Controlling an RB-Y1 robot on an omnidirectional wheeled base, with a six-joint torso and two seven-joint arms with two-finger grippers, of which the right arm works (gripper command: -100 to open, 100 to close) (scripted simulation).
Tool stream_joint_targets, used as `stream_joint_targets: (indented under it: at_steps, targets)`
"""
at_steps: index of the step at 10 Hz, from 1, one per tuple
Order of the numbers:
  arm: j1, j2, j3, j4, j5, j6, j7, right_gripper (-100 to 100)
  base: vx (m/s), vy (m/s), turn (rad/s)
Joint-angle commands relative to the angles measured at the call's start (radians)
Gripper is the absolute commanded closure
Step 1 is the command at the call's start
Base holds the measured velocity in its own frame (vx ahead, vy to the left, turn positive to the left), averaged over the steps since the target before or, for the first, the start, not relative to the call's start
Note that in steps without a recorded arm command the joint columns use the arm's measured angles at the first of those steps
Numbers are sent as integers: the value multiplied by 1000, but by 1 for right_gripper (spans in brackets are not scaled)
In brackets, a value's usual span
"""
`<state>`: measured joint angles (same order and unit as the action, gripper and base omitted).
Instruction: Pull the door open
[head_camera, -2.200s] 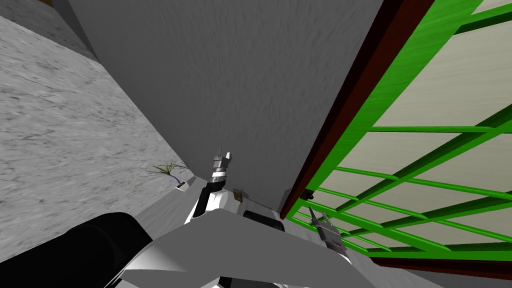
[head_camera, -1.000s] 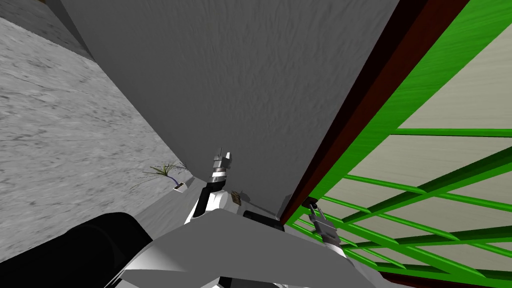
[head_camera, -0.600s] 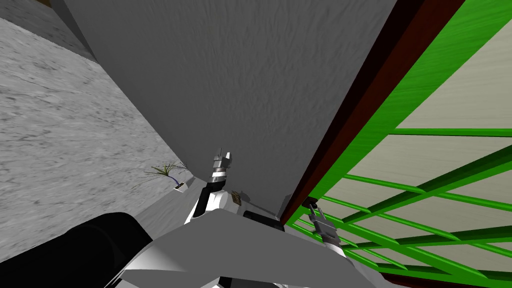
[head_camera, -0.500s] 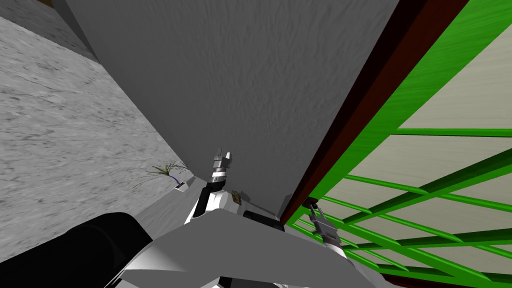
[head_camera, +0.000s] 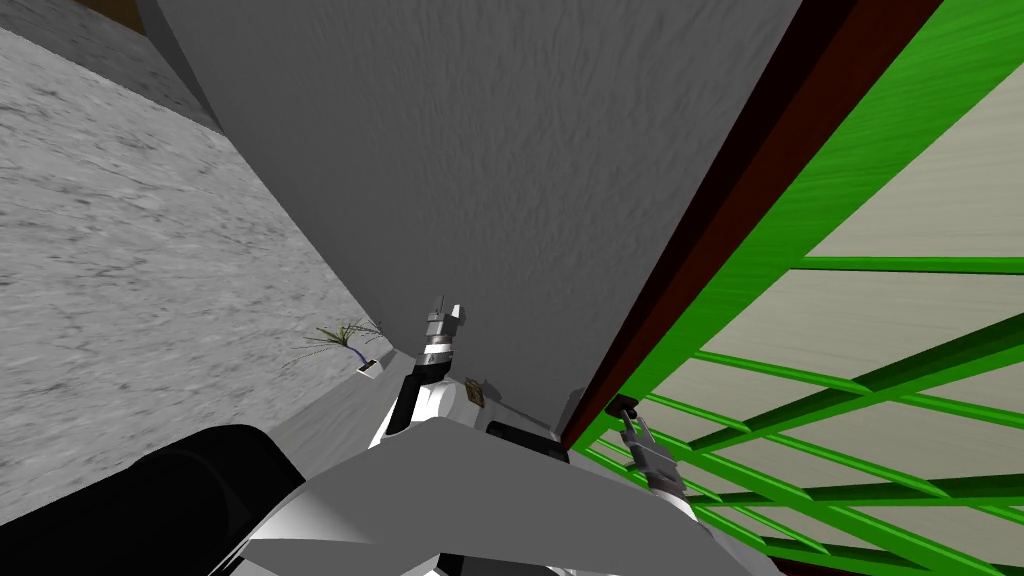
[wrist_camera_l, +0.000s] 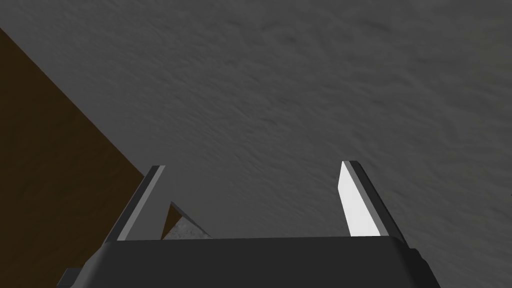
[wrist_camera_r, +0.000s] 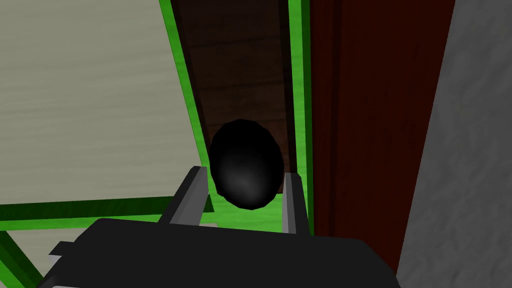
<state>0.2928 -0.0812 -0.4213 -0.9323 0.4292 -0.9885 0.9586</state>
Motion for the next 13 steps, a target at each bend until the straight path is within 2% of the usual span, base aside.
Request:
stream_joint_targets:
  at_steps: [1, 7, 8, 13]
  targets:
    - [7, 2, 8, -3, -9, -2, -43, 100, -28, -6, 55]
    - [27, -3, 29, -10, -54, -9, -198, 100, -28, -5, 55]
    - [38, -3, 17, -12, -38, -18, -148, -100, -31, 9, -13]
    - [83, 6, -13, -21, 8, -63, -39, -100, -41, 22, -43]
